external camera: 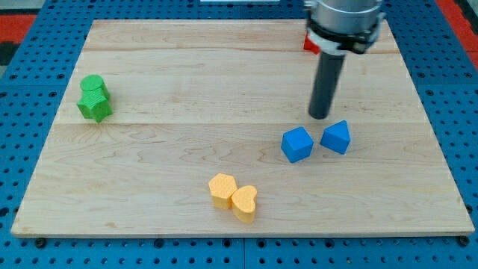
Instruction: Slide the green circle to the center
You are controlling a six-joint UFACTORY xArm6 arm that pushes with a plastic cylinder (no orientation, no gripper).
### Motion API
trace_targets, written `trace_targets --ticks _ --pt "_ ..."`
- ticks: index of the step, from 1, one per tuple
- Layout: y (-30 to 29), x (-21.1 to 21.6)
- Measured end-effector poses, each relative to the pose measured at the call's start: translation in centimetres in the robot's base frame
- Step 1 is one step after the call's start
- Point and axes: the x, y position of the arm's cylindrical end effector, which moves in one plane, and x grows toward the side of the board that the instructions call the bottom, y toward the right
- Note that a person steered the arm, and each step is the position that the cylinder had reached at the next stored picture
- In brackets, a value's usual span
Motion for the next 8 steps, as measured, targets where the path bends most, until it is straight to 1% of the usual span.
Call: trace_targets --ticks 1,2,3,4,5,7,8 --pt "0.6 2.8" --pt "0.6 4.6" --pt "-4.1 4.5" --pt "-6.2 1.6" --pt "-6.5 -3.6" --pt "-21.0 -6.7" --pt "-27.2 -10.2"
